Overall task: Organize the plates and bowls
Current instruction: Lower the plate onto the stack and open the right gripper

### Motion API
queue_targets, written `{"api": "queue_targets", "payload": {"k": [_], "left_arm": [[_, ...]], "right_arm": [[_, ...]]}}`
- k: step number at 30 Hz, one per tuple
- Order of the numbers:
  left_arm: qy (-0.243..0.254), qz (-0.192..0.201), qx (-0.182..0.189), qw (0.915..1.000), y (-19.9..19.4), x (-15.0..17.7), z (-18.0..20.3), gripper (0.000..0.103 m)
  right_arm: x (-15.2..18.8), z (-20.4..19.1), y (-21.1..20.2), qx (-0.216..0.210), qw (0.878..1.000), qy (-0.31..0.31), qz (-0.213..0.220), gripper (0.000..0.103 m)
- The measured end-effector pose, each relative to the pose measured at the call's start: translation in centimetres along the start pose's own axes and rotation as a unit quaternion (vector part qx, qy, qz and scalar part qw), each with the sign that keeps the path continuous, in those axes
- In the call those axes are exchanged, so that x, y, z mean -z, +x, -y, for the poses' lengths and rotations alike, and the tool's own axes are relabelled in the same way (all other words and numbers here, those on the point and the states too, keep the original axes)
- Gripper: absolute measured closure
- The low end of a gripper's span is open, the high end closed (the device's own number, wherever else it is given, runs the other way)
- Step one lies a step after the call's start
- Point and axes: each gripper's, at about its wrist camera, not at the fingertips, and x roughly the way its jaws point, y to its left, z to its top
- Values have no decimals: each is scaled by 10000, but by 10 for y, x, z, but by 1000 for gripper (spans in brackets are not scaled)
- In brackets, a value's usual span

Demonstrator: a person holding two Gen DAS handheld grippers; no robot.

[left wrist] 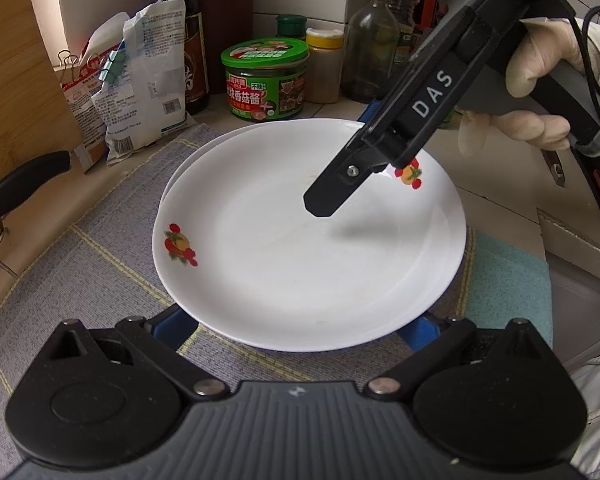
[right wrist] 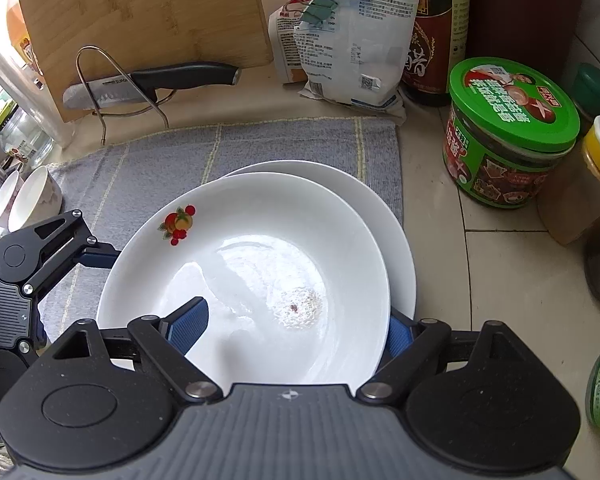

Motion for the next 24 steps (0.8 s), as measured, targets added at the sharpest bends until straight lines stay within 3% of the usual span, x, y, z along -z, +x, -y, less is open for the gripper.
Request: {"api": "queue_targets", "payload": {"k": [24], "left_arm": [[62,71,-21,10000,1,1,0,1]], "right_arm": [[14,0,-20,-40,9992,390,94,6]]}}
